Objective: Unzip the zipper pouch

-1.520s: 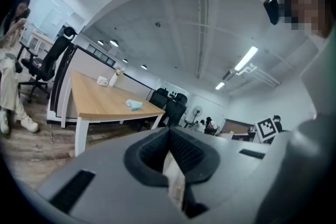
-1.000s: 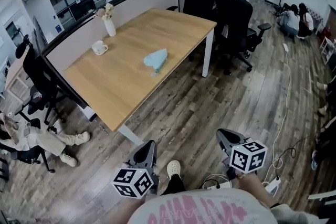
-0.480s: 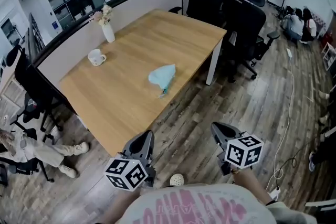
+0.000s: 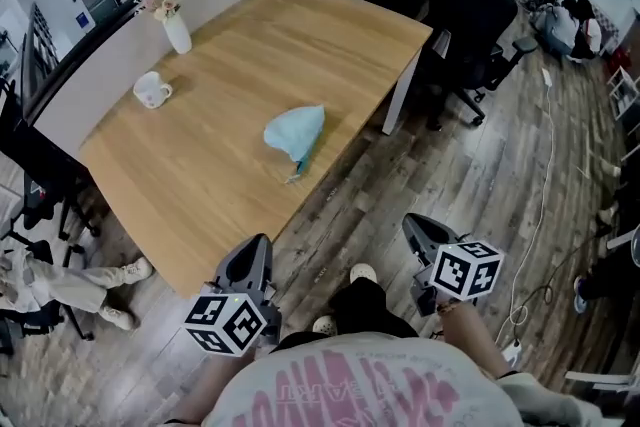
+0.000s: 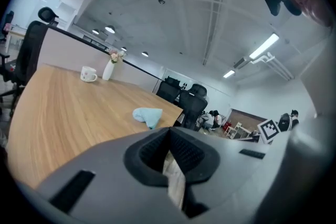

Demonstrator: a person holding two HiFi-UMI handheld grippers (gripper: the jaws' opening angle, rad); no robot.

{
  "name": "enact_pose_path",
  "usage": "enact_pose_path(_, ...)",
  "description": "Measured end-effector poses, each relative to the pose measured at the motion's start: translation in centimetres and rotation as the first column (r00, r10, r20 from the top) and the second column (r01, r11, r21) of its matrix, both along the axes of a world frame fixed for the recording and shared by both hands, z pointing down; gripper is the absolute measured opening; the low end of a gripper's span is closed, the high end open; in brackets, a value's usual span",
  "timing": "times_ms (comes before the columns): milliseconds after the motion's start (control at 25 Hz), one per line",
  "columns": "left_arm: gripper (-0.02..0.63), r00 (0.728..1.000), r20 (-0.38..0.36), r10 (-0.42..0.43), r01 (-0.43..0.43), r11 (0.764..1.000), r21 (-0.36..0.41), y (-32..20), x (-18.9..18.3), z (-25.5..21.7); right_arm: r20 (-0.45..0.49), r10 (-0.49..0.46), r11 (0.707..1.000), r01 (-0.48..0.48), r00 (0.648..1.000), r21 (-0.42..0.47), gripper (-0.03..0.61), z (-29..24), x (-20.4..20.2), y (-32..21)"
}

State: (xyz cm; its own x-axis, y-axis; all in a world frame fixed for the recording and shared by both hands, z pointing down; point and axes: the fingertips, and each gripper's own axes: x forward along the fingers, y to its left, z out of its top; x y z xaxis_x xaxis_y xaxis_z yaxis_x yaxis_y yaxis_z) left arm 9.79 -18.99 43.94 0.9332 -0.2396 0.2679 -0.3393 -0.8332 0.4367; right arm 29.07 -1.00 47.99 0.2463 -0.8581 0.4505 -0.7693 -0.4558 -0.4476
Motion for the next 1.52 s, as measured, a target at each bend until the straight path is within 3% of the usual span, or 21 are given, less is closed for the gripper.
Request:
enact_pose_path(160, 0.000, 0.997, -0.014, -0.073, 0.073, 0.997, -0.040, -2.6, 1.3, 0.4, 0.048, -0.072, 0.996, 0.075, 0.996, -0.052, -0.003, 3.3, 1.9, -3.6)
enact_pose_path(400, 0.000, 0.978, -0.020, -0.207, 0.205, 0.977, -0.065, -6.1, 5.8, -0.2, 0.112, -0.239, 0.964, 0.250, 0.965, -0.095, -0.003, 5.7, 6.9, -10.4)
enact_pose_path(640, 0.000, 0.939, -0.034, -0.342, 0.339, 0.939, -0.060, -10.0, 9.0, -1.6, 0.166, -0.375, 0.920, 0.388, 0.912, -0.057, -0.003, 5.6, 11.7, -17.7)
enact_pose_path(760, 0.000, 0.914, -0.061, -0.402, 0.399, 0.915, -0.062, -11.1, 9.9, -2.5, 0.179, -0.449, 0.880, 0.468, 0.875, -0.082, -0.002, 6.1, 13.2, -20.7)
enact_pose_path(840, 0.000, 0.896, -0.047, -0.442, 0.439, 0.896, -0.061, -11.9, 10.1, -2.5, 0.156, -0.508, 0.839, 0.528, 0.847, -0.133, 0.007, 6.7, 14.1, -22.4)
enact_pose_path(920, 0.000, 0.878, -0.018, -0.478, 0.476, 0.878, -0.058, -12.6, 10.1, -2.2, 0.147, -0.584, 0.784, 0.602, 0.798, -0.153, 0.103, 7.1, 14.2, -24.3)
enact_pose_path(1000, 0.000, 0.861, -0.004, -0.508, 0.507, 0.860, -0.059, -13.1, 10.0, -1.9, 0.160, -0.659, 0.722, 0.678, 0.735, -0.136, 0.179, 7.2, 13.7, -26.1)
enact_pose_path(1120, 0.000, 0.833, 0.000, -0.554, 0.553, 0.831, -0.057, -13.8, 9.4, -1.7, 0.186, -0.738, 0.645, 0.759, 0.649, -0.092, 0.201, 7.2, 13.0, -28.1)
enact_pose_path(1240, 0.000, 0.802, -0.001, -0.597, 0.596, 0.801, -0.055, -14.4, 9.0, -1.7, 0.197, -0.792, 0.577, 0.814, 0.578, -0.068, 0.202, 6.9, 12.5, -29.6)
enact_pose_path(1440, 0.000, 0.756, -0.014, -0.655, 0.653, 0.755, -0.057, -14.5, 7.8, -1.6, 0.249, -0.879, 0.401, 0.913, 0.408, -0.080, 0.124, 7.3, 9.9, -29.7)
enact_pose_path(1520, 0.000, 0.743, -0.017, -0.670, 0.668, 0.742, -0.063, -14.3, 7.2, -1.3, 0.296, -0.881, 0.373, 0.927, 0.370, -0.049, 0.073, 7.1, 8.6, -29.7)
